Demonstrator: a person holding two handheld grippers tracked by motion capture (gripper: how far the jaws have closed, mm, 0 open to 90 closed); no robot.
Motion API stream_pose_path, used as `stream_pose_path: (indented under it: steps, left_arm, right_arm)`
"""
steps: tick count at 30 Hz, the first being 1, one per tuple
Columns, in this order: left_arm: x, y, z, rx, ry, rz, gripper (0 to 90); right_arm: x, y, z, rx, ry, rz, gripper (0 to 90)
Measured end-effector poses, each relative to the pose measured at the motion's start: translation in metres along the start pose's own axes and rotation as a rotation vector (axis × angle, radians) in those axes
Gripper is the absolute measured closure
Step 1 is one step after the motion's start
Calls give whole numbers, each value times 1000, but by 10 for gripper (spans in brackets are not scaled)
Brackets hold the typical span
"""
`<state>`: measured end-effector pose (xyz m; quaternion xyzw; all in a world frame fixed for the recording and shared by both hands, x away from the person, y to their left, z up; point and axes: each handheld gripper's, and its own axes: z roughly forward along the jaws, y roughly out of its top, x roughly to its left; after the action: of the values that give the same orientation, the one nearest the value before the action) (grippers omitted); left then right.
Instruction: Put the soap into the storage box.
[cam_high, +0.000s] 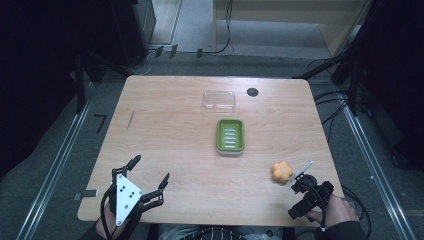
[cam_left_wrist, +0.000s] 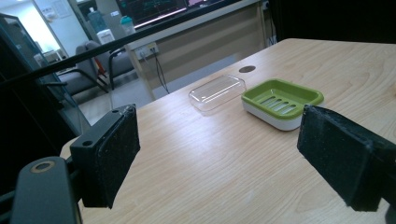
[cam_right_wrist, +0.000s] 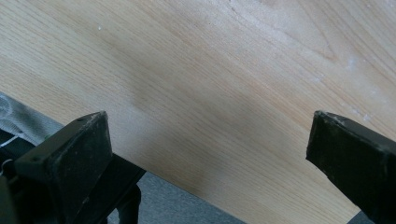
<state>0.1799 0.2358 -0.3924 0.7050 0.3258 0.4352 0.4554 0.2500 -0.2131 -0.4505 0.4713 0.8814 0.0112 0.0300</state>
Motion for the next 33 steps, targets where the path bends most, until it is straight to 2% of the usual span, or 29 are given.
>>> stream_pose_path:
  steps: [14,26,33]
  left_arm:
    - [-1,0,0,0,-6,5,135]
    - [-1,0,0,3,-5,5,135]
    - [-1,0,0,3,-5,7,135]
  right_arm:
    - [1,8,-2,-28,-21,-49,4]
    - [1,27,-6,-57,-22,-98,2]
    - [-3,35,-8,-66,-20,-100,2]
